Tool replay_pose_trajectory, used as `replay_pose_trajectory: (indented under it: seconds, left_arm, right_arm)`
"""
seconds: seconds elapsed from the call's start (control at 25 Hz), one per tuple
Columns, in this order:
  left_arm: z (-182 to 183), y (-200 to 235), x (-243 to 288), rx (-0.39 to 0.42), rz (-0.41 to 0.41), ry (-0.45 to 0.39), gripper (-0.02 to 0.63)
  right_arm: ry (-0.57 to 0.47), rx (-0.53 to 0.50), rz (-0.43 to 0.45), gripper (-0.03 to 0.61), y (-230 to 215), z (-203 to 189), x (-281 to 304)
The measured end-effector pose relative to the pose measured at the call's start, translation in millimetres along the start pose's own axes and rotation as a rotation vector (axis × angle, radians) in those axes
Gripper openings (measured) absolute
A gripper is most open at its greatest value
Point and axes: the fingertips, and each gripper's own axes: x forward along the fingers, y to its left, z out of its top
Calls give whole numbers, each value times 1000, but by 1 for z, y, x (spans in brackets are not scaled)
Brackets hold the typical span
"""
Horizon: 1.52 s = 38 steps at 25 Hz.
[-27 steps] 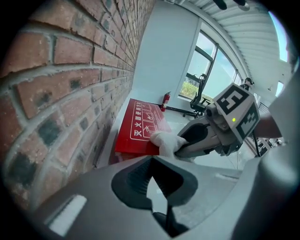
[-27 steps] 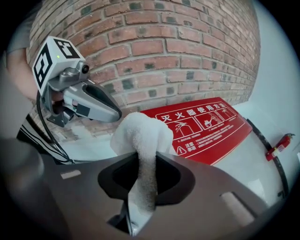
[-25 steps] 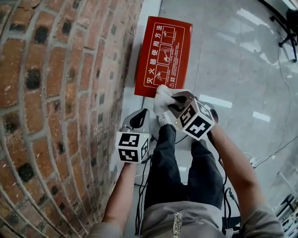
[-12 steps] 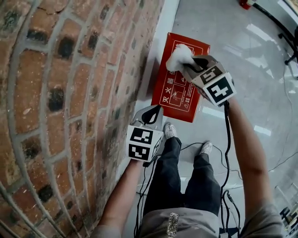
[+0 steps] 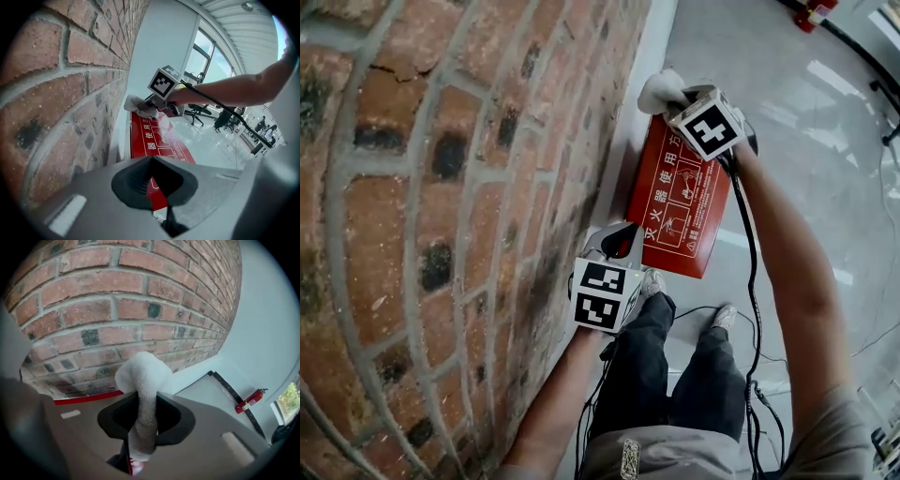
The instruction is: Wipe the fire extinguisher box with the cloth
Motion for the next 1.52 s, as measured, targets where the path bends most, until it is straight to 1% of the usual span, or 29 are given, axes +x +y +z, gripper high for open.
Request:
replay_pose_trajectory:
  seconds: [0.16,0.32,0.4,0.72,0.88,1.04,1.2,1.32,1.4,1.52]
  left_arm:
    - [-12,3,-3,-16,11,9,0]
    - [-32,-4,-14,-47,24,14,0]
    - [-42,-9,-21,-57,36,16,0]
    - [-90,-16,-51,-116,80,17,0]
    - [-112,-23,-60,-137,85,22,0]
    - [-126,-32,-64,-143,77,12,0]
    - [-134,-36,-70,-159,88,-31,0]
    - [-134,-49,-80,-180,75,-101,0]
    - [-129,-68,-86,-191,45,-157,28]
    - [-123,-108,-95,-191,15,-226,46]
  right_arm:
    - [29,-56,101,109,33,-7,-2]
    - [18,-70,231,109,86,-21,-22]
    - [6,-79,278,109,113,-28,-35]
    - [-3,-115,389,109,214,-64,-83]
    - [8,-140,433,109,248,-79,-102]
    - [22,-142,471,109,274,-91,-116]
    - [13,-122,513,109,292,-101,-128]
    - [-20,-68,542,109,301,-113,-147]
    - [-51,-43,549,109,304,-126,-163]
    - [-90,-54,561,109,312,-153,-191]
